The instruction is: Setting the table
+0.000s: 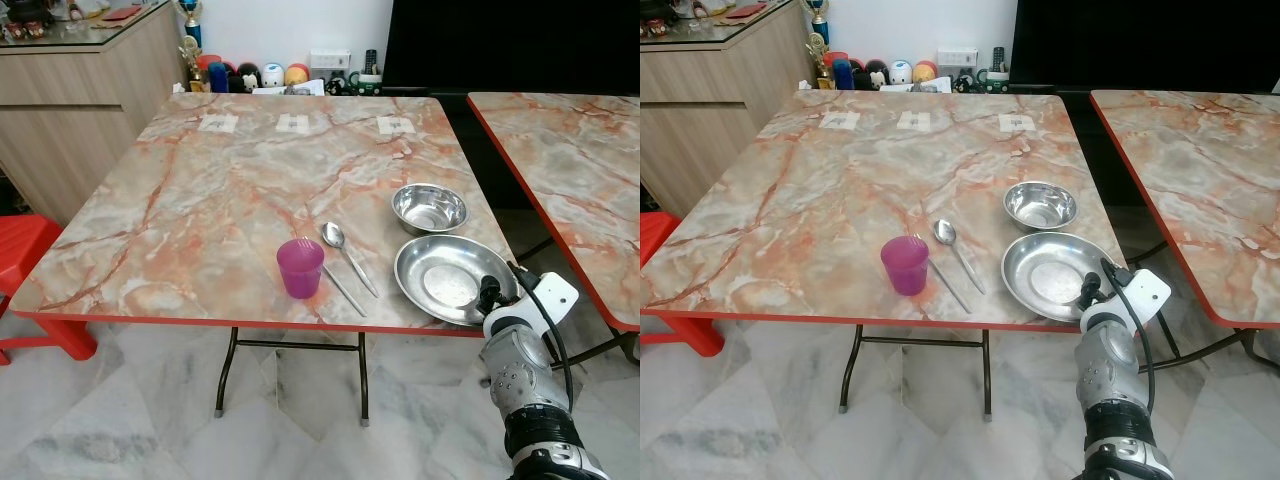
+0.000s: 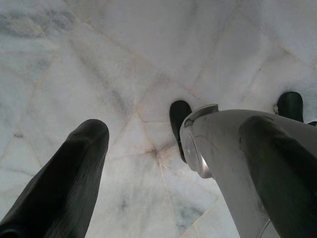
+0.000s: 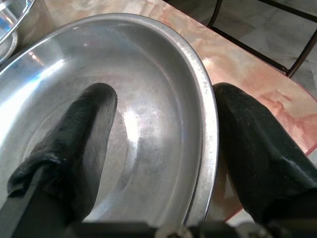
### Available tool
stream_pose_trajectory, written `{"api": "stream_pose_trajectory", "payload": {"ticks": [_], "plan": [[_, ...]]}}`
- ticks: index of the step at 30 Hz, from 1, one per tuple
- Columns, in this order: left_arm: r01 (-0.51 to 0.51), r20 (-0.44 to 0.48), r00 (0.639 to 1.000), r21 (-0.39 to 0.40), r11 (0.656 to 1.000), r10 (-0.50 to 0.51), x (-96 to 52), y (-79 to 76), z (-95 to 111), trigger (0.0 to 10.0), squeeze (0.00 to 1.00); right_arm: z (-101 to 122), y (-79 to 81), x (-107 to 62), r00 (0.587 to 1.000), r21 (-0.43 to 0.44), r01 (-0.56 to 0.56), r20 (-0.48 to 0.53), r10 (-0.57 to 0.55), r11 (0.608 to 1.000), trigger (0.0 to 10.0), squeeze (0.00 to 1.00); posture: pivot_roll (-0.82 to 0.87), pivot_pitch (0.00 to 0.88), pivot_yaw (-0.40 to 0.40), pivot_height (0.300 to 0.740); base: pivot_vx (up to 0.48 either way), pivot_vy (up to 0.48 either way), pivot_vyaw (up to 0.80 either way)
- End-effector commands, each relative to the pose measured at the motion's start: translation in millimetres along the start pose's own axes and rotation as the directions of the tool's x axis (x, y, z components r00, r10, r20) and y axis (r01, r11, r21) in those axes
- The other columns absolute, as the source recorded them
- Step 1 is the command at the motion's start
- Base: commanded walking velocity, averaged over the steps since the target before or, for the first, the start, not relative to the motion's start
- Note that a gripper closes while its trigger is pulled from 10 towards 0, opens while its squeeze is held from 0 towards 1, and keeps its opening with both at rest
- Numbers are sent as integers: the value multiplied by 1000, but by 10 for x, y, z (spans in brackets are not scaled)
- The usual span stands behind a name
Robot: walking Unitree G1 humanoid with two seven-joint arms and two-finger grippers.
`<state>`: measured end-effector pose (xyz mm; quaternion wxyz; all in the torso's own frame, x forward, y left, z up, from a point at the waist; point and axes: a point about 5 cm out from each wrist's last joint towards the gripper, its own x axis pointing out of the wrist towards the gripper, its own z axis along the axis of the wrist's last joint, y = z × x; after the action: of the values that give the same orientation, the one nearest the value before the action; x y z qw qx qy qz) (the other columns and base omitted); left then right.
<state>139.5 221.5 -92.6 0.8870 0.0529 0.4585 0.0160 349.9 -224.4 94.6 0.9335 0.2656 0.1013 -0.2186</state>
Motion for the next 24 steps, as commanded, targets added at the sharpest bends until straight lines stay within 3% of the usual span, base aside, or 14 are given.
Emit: {"api": "stream_pose_trajectory", "payload": {"ticks": [1,2,7,24], "plan": [[2,-39,999,-1,1000,-2,-23,-1,-97,10000,0,-63,-33,7,999,10,24,-37,-23,1000,7294,0,-3,61,-5,740,0,0,0],[1,-39,999,-2,1000,-1,-23,2,-97,10000,0,-61,-28,8,999,12,21,-34,-21,1000,10000,0,-3,61,-5,740,0,0,0],[0,-37,999,-5,1000,0,-21,6,-89,10000,0,56,49,5,999,65,-25,46,22,998,10000,0,-1,73,-8,740,0,0,0],[0,-37,999,-5,1000,0,-21,4,-88,10000,0,64,58,11,998,72,-29,52,25,997,10000,0,-1,73,-8,740,0,0,0]]}}
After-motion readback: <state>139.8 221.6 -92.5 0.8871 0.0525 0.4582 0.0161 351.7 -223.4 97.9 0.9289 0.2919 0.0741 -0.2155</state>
